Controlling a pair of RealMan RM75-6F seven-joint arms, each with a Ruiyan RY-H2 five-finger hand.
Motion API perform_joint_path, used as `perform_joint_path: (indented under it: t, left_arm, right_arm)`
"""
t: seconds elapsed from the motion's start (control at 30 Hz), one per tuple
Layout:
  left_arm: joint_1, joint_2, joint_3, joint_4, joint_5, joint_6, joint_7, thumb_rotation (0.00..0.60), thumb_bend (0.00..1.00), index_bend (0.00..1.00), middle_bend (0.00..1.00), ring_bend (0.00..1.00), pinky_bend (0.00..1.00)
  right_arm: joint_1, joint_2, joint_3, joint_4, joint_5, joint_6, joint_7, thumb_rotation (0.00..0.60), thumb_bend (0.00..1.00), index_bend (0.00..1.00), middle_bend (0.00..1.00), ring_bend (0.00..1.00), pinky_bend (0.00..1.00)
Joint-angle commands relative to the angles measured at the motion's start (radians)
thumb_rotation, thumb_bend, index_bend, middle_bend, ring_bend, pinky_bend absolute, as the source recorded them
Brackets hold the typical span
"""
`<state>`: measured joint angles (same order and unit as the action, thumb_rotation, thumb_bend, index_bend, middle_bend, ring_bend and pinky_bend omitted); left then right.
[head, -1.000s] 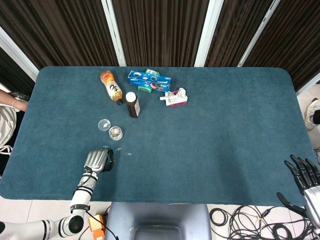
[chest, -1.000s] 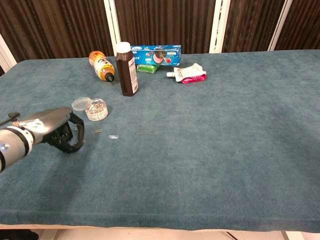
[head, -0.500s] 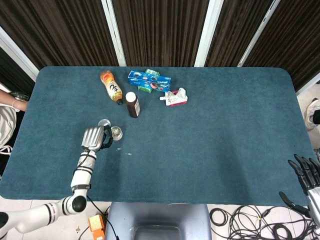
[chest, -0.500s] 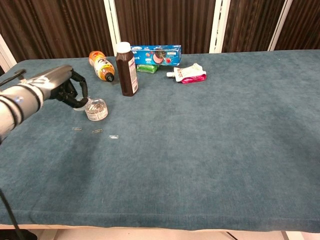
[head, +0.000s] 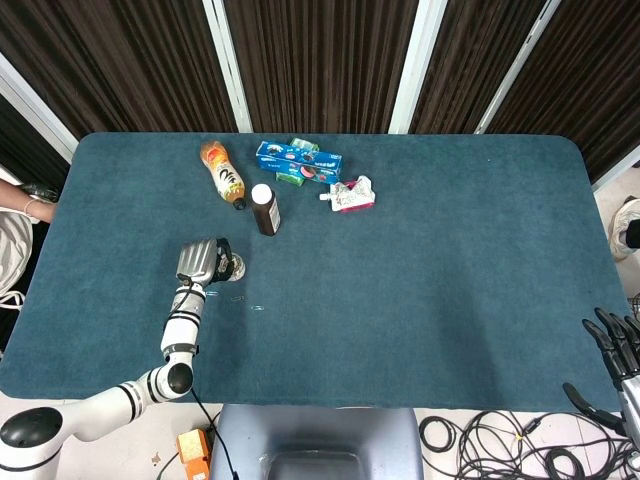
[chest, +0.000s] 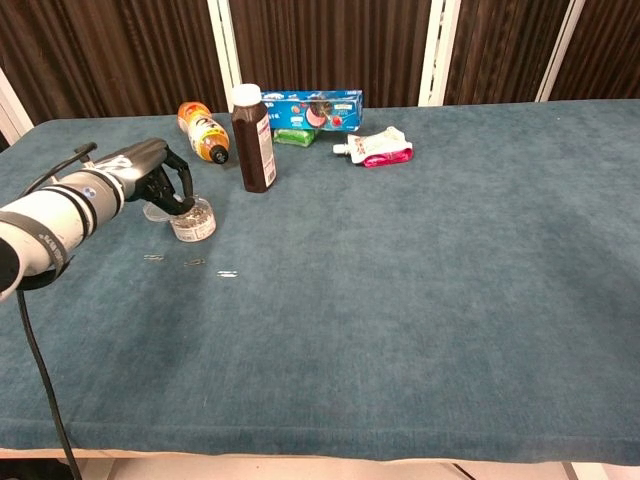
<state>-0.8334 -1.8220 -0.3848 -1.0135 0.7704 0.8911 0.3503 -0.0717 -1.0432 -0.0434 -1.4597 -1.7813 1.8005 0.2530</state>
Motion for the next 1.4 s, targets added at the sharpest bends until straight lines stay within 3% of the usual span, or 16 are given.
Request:
perform_joint_path:
  t: [0.03,0.27,0.47,0.7,0.83,0.93,1.4]
  left_arm:
    - [-0.001,-0.004,0.005,0.009,-0.007,-0.005,0.003,0.600,0.49,0.59,1.00,1.00,1.00]
    - [-0.002,-0.005,0.010,0.011,-0.021,-0.008,0.014,0.600,0.41,0.47,1.00,1.00,1.00]
    - [0.018,0.019,0.017,-0.044,0.002,0.033,0.005,0.600,0.39,0.44,1.00,1.00,1.00]
    - [0.101,0.099,0.078,-0.275,0.129,0.166,-0.028,0.600,0.38,0.48,1.00,1.00,1.00]
    - [0.129,0.149,0.121,-0.429,0.103,0.151,0.011,0.600,0.38,0.49,1.00,1.00,1.00]
    - [0.137,0.154,0.138,-0.480,0.068,0.148,0.037,0.600,0.38,0.49,1.00,1.00,1.00]
    - [0.115,0.052,0.175,-0.351,0.045,0.127,0.075,0.600,0.37,0.47,1.00,1.00,1.00]
  right_arm:
    - [-0.001,-0.001,0.000,0.001,-0.001,0.002,0.000,0.600,0.18,0.00,0.00,0.00,0.02]
    - [0.002,-0.002,0.000,0.000,-0.004,-0.002,-0.004,0.600,0.18,0.00,0.00,0.00,0.02]
    - [0.006,-0.001,0.000,-0.003,-0.005,-0.010,-0.008,0.600,0.18,0.00,0.00,0.00,0.02]
    - [0.007,-0.004,-0.001,-0.007,-0.008,-0.015,-0.020,0.600,0.18,0.00,0.00,0.00,0.02]
    - [0.004,-0.001,-0.002,-0.009,-0.010,-0.007,-0.016,0.600,0.18,0.00,0.00,0.00,0.02]
    - [-0.001,0.000,0.003,-0.005,-0.003,0.007,0.004,0.600,0.18,0.00,0.00,0.00,0.02]
    - [-0.002,0.007,0.007,0.009,0.006,0.014,0.047,0.600,0.18,0.00,0.00,0.00,0.02]
